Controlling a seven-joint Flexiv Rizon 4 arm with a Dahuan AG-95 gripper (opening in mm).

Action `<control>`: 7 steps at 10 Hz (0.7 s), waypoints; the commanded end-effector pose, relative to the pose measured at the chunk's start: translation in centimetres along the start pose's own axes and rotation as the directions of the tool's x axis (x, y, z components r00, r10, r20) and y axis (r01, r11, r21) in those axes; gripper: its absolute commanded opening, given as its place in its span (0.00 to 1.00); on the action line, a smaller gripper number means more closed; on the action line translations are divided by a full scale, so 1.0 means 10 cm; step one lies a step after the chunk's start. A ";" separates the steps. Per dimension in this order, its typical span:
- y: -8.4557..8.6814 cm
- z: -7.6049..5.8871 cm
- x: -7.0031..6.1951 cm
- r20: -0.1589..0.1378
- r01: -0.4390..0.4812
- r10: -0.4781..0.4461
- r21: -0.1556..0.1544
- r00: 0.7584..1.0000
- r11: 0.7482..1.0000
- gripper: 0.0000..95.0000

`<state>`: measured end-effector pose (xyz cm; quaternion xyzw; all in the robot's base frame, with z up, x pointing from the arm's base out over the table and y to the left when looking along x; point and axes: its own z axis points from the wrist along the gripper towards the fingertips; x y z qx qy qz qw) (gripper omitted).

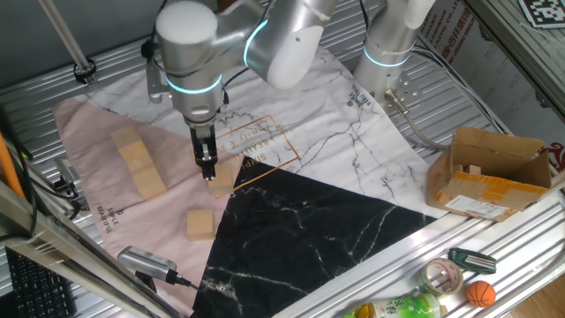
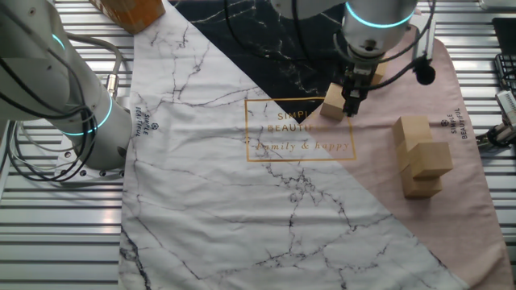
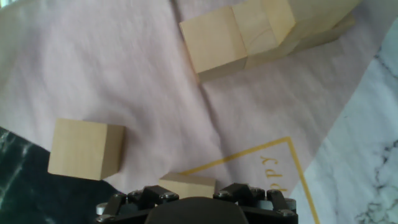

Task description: Stack the blocks into a pyramid shape

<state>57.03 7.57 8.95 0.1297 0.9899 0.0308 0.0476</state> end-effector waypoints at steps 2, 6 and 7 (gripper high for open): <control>0.06 0.02 0.04 -0.004 0.001 -0.001 0.005 1.000 1.000 0.80; 0.05 0.07 0.05 -0.025 0.001 -0.001 0.008 1.000 1.000 0.80; 0.05 0.07 0.05 -0.027 0.001 -0.001 0.009 1.000 1.000 0.80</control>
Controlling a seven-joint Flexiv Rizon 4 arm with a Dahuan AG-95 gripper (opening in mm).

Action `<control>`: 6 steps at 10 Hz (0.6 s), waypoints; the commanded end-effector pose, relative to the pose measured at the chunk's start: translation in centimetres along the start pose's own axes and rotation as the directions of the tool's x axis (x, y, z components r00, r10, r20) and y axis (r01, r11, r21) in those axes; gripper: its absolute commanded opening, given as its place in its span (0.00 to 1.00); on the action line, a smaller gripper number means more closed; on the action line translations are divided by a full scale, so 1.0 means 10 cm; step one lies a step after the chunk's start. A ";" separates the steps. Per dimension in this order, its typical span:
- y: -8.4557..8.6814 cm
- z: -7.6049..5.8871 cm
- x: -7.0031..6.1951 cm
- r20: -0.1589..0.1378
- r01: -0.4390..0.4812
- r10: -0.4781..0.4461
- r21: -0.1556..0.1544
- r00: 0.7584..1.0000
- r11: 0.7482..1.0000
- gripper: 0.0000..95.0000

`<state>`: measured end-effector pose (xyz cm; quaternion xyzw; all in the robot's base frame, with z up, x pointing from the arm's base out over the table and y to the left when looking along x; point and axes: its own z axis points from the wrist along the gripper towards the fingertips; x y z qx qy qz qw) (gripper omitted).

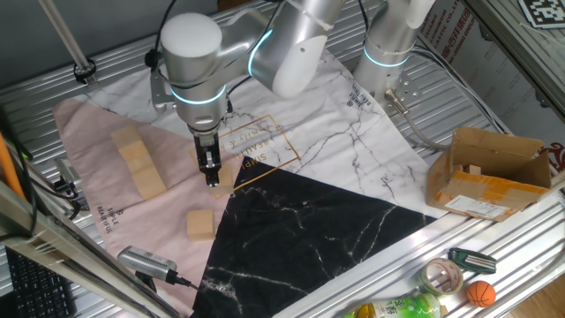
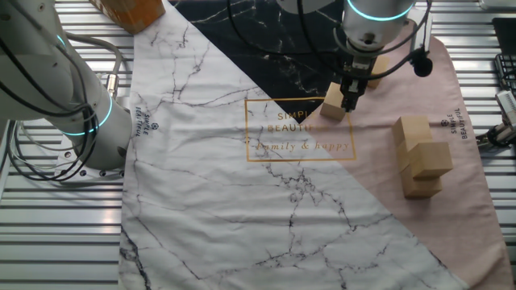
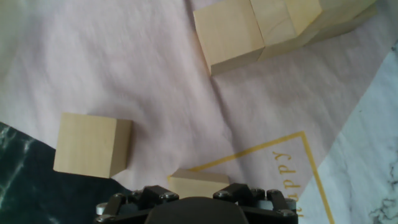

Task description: Stack the blocks into a pyramid shape

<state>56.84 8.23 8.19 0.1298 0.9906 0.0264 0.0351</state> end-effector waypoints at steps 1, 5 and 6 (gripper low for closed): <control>-0.01 0.00 0.02 -0.011 0.002 -0.002 -0.002 1.000 1.000 0.80; -0.05 0.04 0.09 -0.017 0.001 -0.001 -0.003 1.000 1.000 0.60; -0.05 0.04 0.09 -0.018 0.001 -0.001 -0.003 1.000 1.000 0.60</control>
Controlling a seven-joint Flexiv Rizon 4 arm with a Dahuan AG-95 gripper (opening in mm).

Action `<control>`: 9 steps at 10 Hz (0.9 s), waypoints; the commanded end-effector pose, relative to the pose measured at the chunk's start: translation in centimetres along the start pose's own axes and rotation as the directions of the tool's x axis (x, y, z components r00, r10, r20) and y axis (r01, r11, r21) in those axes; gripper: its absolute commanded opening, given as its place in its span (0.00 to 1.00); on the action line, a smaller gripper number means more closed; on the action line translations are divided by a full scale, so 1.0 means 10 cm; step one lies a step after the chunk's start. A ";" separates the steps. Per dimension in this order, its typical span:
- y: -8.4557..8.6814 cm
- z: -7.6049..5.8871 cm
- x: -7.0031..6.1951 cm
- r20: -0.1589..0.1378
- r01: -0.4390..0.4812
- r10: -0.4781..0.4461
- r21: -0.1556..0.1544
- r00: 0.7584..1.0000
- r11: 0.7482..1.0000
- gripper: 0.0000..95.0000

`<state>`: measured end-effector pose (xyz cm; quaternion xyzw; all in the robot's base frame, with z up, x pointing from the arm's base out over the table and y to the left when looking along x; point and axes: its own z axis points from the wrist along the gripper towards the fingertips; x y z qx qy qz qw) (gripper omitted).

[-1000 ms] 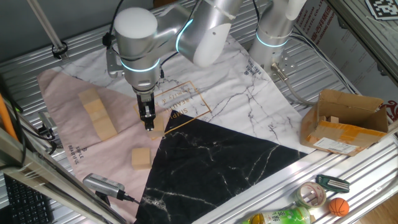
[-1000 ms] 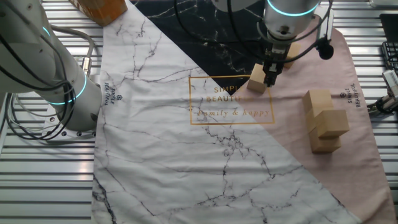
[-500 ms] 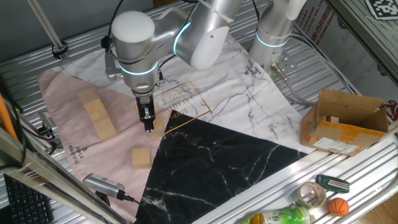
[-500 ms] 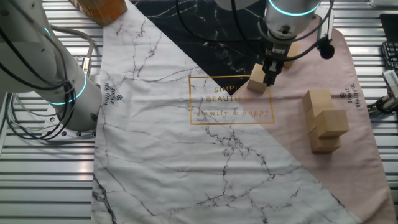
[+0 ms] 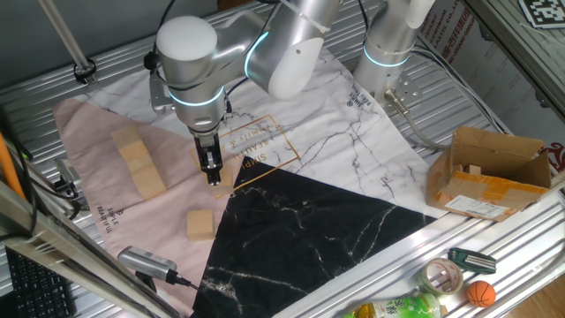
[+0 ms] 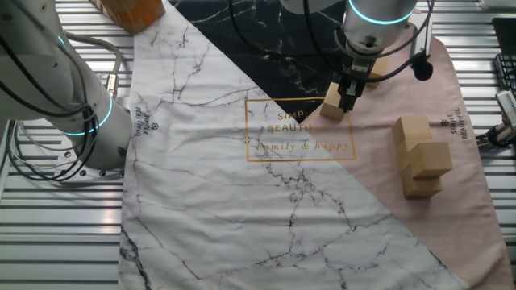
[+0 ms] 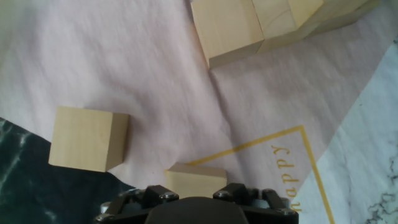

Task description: Stack the blocks into a pyramid shape

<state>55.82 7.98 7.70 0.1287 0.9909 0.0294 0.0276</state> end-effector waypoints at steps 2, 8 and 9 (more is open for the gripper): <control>0.00 0.00 0.00 -0.004 0.000 0.000 0.001 1.000 1.000 0.80; 0.00 0.02 0.00 -0.002 0.000 0.000 -0.002 1.000 1.000 0.80; 0.00 0.02 0.00 -0.002 0.000 0.000 -0.002 1.000 1.000 0.80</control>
